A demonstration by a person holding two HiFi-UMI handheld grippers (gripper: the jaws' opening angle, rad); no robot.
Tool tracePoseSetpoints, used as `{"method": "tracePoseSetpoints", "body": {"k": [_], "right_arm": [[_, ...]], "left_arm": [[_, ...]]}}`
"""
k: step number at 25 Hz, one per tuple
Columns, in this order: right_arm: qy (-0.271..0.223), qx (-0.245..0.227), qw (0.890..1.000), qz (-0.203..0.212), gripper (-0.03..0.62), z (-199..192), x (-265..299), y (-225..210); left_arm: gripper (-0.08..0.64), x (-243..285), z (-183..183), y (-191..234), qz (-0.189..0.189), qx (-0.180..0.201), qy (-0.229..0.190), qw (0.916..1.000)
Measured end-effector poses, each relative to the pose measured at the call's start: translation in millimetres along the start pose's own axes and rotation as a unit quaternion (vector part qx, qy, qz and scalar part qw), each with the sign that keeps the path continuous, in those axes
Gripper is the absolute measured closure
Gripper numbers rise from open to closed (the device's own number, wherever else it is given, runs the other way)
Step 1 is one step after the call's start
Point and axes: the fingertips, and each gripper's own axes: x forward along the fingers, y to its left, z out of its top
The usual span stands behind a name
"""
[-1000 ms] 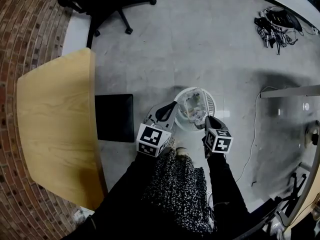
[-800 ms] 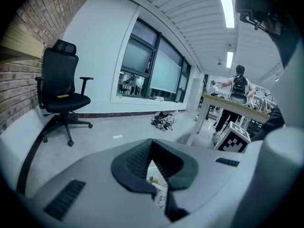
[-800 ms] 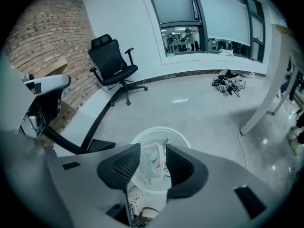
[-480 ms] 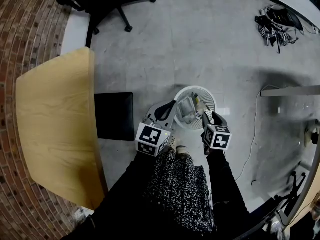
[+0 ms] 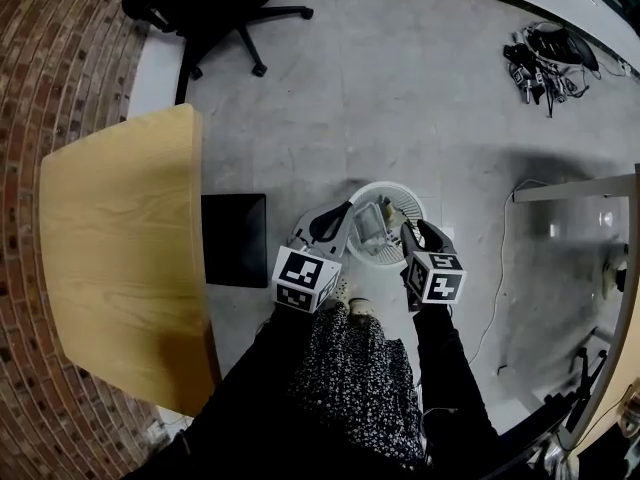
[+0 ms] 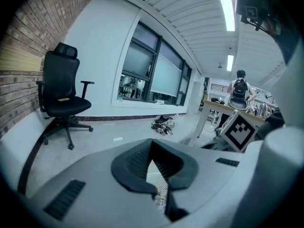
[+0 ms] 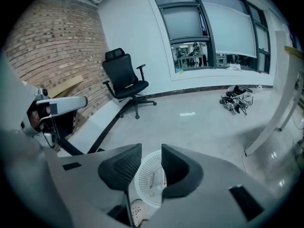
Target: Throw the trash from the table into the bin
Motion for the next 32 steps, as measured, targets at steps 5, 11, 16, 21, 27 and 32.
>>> {"method": "tracePoseSetpoints", "body": {"k": [5, 11, 16, 21, 27, 32], "right_arm": [[-0.031, -0.032, 0.999, -0.003, 0.551, 31, -23, 13], [-0.037, -0.072, 0.997, 0.014, 0.580, 63, -56, 42], [-0.051, -0.086, 0.995, 0.021, 0.580, 94, -85, 61], [-0.090, -0.082, 0.992, 0.019, 0.580, 134, -114, 74], [-0.161, -0.099, 0.982, 0.020, 0.580, 198, -156, 99], [-0.214, -0.109, 0.970, 0.024, 0.581, 243, -197, 115]], "left_arm": [[0.554, -13, 19, 2, 0.016, -0.006, -0.010, 0.9998], [0.554, -37, 51, -4, 0.024, -0.011, -0.022, 0.9994], [0.554, -61, 81, -10, 0.030, -0.006, -0.029, 0.9991], [0.554, -84, 109, -12, 0.039, 0.001, -0.038, 0.9985], [0.554, -110, 161, -8, 0.061, 0.005, -0.078, 0.9951], [0.554, -128, 206, -12, 0.070, 0.023, -0.111, 0.9910]]}}
